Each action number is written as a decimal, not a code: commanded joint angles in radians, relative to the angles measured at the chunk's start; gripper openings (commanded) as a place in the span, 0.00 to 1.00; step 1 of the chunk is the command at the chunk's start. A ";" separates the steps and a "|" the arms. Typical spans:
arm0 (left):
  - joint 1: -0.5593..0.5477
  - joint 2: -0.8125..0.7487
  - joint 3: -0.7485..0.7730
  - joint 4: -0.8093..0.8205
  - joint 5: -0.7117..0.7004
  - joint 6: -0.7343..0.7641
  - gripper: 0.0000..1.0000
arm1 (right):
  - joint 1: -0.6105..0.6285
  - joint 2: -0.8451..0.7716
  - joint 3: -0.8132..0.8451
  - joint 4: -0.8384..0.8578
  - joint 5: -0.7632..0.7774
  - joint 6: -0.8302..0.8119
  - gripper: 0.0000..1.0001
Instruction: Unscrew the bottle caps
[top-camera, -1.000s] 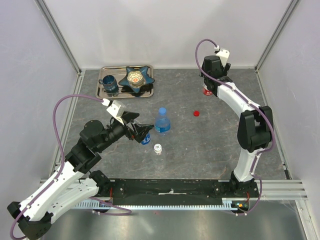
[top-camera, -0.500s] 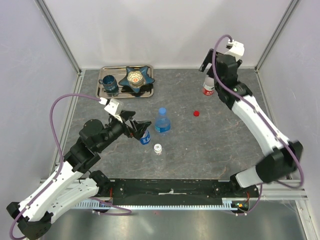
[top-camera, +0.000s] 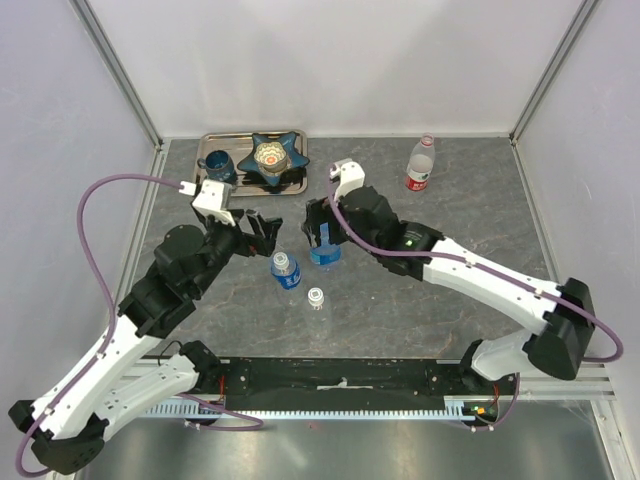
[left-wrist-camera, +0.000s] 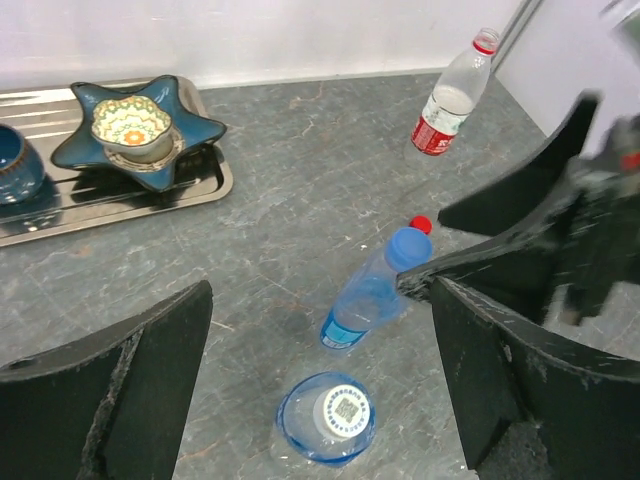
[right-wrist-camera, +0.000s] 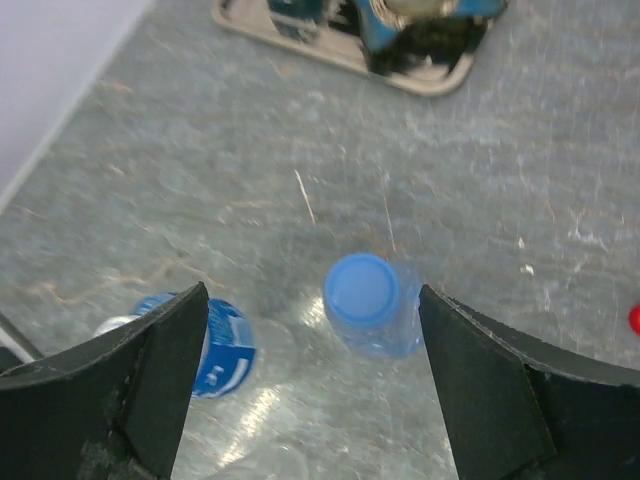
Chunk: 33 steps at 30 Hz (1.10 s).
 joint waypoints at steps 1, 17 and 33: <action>0.000 -0.077 0.020 -0.012 -0.074 0.025 0.94 | 0.014 0.044 -0.027 0.008 0.040 -0.016 0.93; 0.000 -0.102 -0.020 -0.032 -0.048 0.025 0.92 | 0.027 0.157 -0.022 0.049 0.207 0.012 0.59; 0.003 0.151 0.067 0.300 -0.134 0.226 1.00 | 0.024 -0.131 0.275 -0.167 0.292 -0.051 0.24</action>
